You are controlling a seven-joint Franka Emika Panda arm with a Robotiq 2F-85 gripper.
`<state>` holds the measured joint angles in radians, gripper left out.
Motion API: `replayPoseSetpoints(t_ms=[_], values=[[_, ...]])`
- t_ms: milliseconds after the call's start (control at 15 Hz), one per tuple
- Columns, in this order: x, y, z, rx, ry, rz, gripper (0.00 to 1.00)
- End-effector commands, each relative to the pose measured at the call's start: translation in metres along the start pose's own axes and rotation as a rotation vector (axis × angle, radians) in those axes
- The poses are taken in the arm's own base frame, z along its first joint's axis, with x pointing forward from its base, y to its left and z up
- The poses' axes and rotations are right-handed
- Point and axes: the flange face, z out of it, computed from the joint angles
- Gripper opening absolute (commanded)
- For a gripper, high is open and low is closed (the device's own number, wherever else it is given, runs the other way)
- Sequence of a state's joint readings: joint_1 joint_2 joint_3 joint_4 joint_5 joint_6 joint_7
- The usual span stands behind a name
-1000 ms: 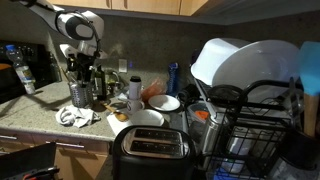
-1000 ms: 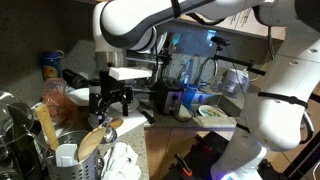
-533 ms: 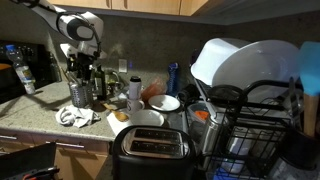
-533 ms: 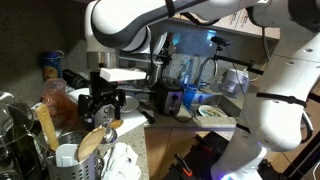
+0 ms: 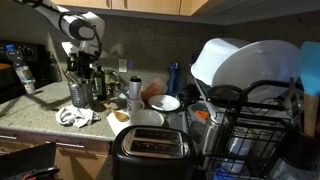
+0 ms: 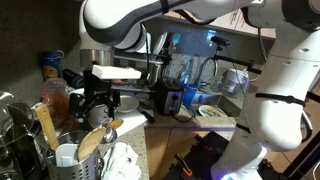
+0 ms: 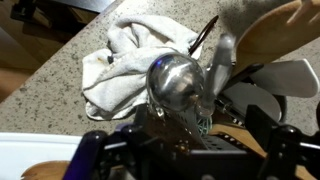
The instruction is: Pick up the light blue whisk, stir in the white bowl and put the whisk back in the utensil rack.
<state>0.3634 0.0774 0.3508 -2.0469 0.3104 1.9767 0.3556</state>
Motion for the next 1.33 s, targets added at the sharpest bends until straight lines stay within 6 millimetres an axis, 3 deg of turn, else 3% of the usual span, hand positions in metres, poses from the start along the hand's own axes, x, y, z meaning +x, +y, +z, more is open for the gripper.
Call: replayPoseSetpoints(t_ms=[0, 733, 800, 867, 1267], values=[[0.001, -0.004, -0.0043, 0.021, -0.043, 0.007, 1.0], [0.0, -0.0004, 0.0, 0.077, -0.156, -0.002, 0.99], [0.0004, -0.0004, 0.0007, 0.079, -0.162, 0.0, 0.94], [0.001, -0.0003, 0.0019, 0.082, -0.171, -0.003, 0.76], [0.0047, 0.0028, 0.0051, 0.076, -0.213, -0.005, 0.29]])
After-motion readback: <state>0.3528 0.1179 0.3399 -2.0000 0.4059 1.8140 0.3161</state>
